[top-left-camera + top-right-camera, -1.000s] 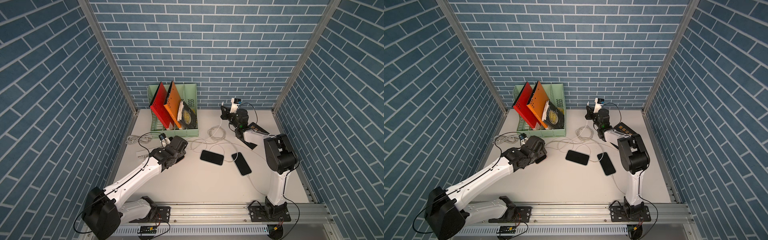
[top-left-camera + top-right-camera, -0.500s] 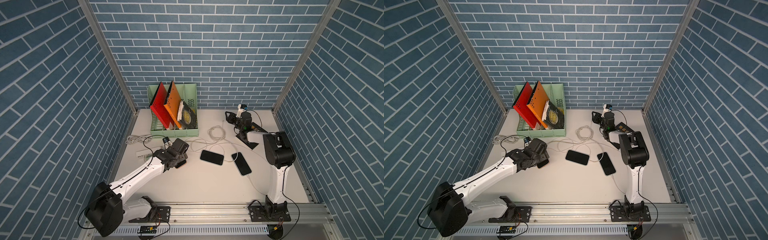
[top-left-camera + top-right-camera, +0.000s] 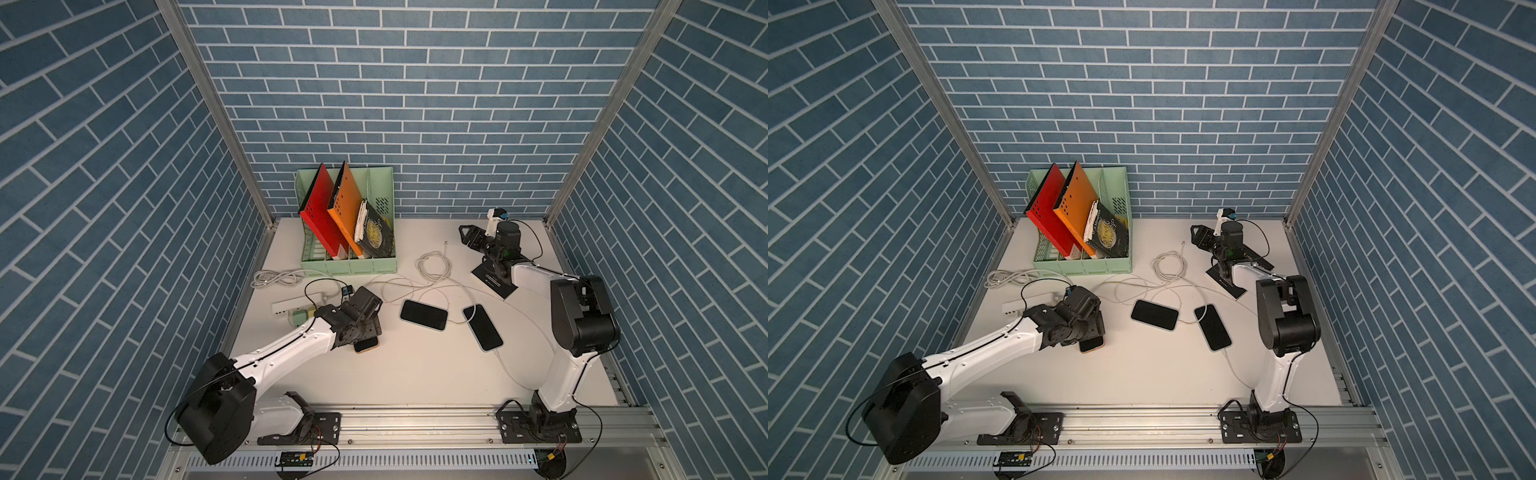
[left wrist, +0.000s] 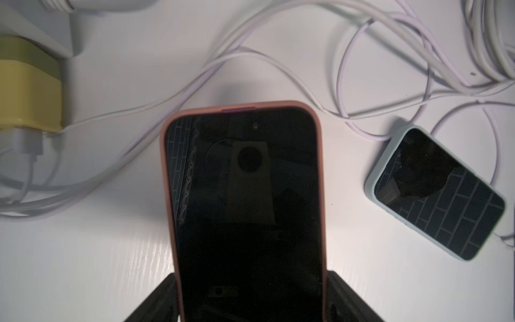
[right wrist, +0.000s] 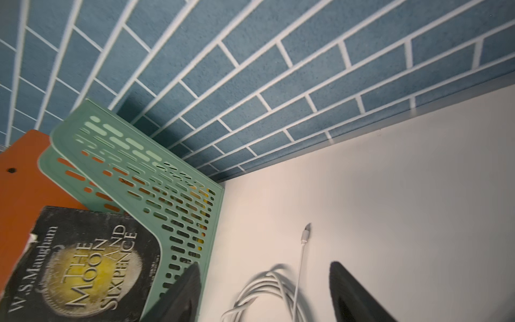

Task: Unplug the charging cable from the phone
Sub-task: Place the phone at the center of the board.

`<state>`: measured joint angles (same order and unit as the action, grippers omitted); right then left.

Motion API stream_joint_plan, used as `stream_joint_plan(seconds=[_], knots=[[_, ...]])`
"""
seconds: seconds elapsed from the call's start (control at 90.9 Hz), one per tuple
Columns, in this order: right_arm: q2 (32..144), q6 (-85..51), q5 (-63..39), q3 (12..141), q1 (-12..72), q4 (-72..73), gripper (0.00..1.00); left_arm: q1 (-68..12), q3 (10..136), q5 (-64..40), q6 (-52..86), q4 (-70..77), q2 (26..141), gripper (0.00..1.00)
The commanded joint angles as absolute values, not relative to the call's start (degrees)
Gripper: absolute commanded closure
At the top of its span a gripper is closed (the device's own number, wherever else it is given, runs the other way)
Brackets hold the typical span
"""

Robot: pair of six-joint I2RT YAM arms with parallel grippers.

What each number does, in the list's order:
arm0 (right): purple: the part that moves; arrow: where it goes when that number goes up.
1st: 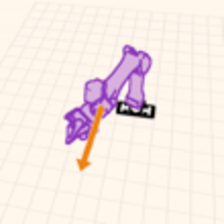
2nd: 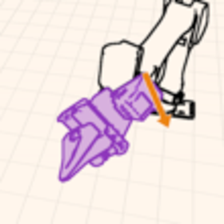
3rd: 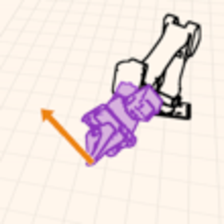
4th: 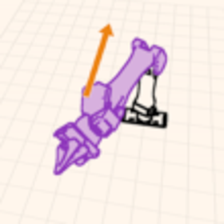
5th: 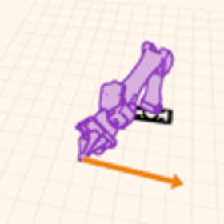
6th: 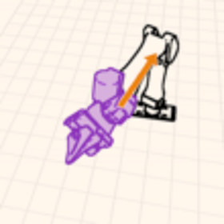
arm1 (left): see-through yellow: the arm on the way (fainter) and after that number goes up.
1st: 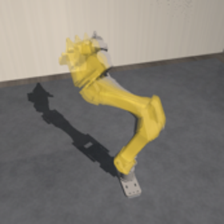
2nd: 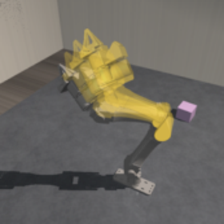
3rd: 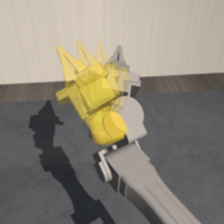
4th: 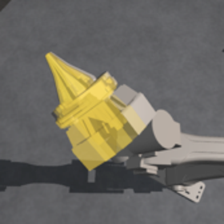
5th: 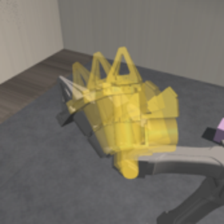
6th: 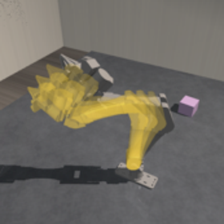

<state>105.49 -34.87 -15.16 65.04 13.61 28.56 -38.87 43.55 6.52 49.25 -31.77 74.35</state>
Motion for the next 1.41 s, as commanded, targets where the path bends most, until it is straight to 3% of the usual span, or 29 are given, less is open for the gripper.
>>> stream_joint_plan(seconds=[0.0, 0.605, 0.693, 0.869, 0.946, 1.056, 1.397], knots=[[100.2, -31.1, -17.3, 60.6, 14.2, 25.3, 0.01, -40.3, 43.6, 6.3, 44.8, -31.1, 77.0, 0.61], [77.4, -27.4, -18.1, 40.5, 19.0, 18.3, 0.01, -41.9, 48.2, 10.9, 38.6, -32.8, 89.6, 0.54], [75.8, -26.4, -17.4, 39.6, 20.2, 16.4, 0.01, -42.0, 48.1, 10.9, 38.8, -32.2, 90.4, 0.45], [74.1, -25.4, -17.0, 38.5, 21.9, 12.5, 0.01, -41.9, 47.9, 11.6, 39.9, -32.3, 90.4, 0.13], [73.5, -25.4, -16.8, 37.4, 22.4, 12.0, 0.01, -41.9, 47.7, 11.9, 40.6, -32.3, 89.2, 0.05], [73.2, -25.6, -16.7, 36.7, 23.1, 11.7, 0.00, -42.0, 48.1, 12.1, 41.1, -32.6, 86.8, 0.03], [73.3, -22.4, -16.8, 39.1, 25.2, 5.1, 0.00, -41.9, 53.1, 14.6, 43.7, -34.1, 82.2, 0.12]])
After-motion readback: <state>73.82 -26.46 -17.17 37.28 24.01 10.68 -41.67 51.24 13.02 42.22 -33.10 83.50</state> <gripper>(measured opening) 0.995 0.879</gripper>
